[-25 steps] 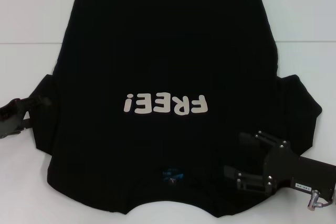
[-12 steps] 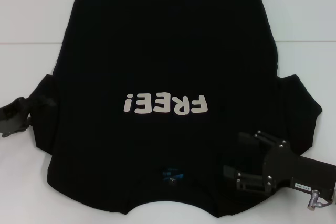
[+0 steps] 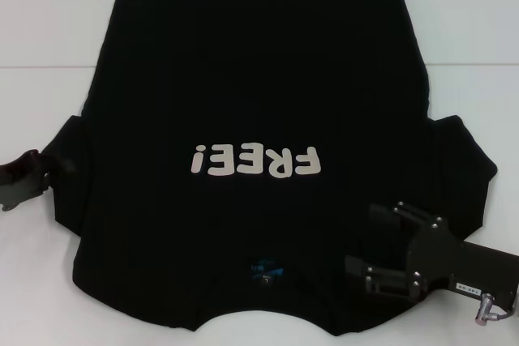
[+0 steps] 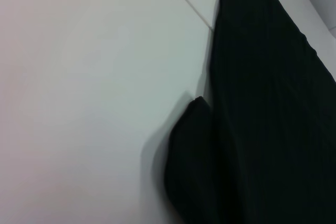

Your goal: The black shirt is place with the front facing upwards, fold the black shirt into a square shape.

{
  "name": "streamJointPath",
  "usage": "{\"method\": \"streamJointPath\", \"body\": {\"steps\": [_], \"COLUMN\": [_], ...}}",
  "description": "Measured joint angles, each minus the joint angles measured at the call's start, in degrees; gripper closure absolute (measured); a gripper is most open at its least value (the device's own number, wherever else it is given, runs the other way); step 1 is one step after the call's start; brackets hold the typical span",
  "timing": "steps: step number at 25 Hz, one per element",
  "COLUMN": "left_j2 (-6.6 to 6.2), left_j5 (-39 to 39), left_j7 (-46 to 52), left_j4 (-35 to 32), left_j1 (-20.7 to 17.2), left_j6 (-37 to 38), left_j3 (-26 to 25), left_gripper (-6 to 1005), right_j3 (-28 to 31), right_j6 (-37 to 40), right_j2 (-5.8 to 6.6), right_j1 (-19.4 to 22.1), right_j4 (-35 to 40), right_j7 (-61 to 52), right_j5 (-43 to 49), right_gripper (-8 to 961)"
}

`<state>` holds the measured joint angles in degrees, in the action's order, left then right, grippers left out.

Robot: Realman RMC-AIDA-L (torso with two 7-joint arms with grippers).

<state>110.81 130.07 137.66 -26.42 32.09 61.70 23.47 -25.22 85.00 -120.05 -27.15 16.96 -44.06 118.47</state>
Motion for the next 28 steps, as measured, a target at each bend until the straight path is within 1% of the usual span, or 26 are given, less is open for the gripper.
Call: {"method": "streamJointPath", "body": {"steps": [3,6,16,21,28], "left_j2": [0.06,0.13,0.05,-0.14,-1.21], "left_j5": [0.00,0.00,-0.12,-0.94,-0.77], "left_j7": [-0.03,-0.13,-0.56,-2.42,-2.43], "left_j4": [0.01,0.03,0.06,-0.50,-1.51], "left_j1": [-0.09,-0.13,-0.01,-0.47,-1.22], "left_j6": [-0.70,-0.92,-1.51,-1.31,-1.60], "left_j3": [0.00,0.00,-0.04,-0.60,-0.63], "left_gripper": [583,790,997,998,999], "right_j3": [0.00,0.00,0.00,0.00,0.00], "right_j6": [0.00,-0.01,-0.02,-0.02,-0.02], "right_j2": [0.00,0.00,0.00,0.04,0.09], "right_j1": [0.00,-0.01,-0.18,-0.25,-0.37], "right_j4": [0.00,0.00,0.00,0.00,0.00], "right_j7": [-0.01,-0.06,-0.33,-0.33,-0.33], "right_j5": [0.00,0.00,0.00,0.00,0.00], "right_gripper": [24,24,24,24,24]}}
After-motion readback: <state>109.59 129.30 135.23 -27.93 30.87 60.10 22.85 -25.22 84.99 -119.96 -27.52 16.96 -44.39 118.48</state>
